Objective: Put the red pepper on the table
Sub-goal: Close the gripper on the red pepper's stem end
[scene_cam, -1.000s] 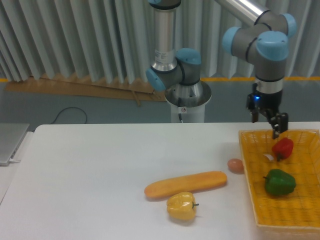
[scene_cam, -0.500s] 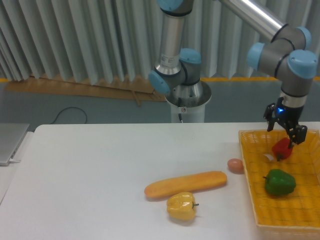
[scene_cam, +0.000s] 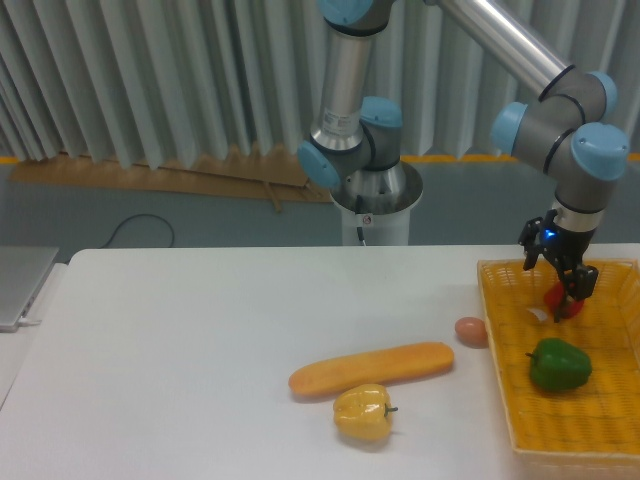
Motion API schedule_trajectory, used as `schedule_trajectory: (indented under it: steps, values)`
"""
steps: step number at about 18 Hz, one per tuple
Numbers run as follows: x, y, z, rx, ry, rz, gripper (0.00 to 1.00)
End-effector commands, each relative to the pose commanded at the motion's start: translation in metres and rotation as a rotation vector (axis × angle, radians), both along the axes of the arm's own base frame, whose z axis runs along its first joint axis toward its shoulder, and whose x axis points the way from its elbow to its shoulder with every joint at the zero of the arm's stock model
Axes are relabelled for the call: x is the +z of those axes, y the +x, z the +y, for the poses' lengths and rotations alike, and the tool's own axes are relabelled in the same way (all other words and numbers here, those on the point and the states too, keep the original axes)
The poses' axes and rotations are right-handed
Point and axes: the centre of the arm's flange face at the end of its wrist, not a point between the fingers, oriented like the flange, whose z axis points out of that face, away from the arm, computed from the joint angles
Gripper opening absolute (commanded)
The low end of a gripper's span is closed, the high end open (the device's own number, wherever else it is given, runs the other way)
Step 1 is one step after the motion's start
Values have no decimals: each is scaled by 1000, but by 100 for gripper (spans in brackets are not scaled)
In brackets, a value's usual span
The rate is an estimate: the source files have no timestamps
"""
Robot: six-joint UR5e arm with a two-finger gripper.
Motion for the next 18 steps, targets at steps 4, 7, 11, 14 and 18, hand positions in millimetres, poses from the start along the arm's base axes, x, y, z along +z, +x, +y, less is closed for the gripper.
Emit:
schedule_trajectory:
  steps: [4, 7, 11, 14, 18]
  values:
    - [2, -10, -14, 27, -1, 5, 100]
    - [3, -20, -15, 35, 0, 16, 100]
    - [-1, -30, -21, 54, -1, 16, 100]
    - [-4, -34, -18, 49, 2, 20, 100]
    - [-12, -37, -14, 46, 3, 9, 100]
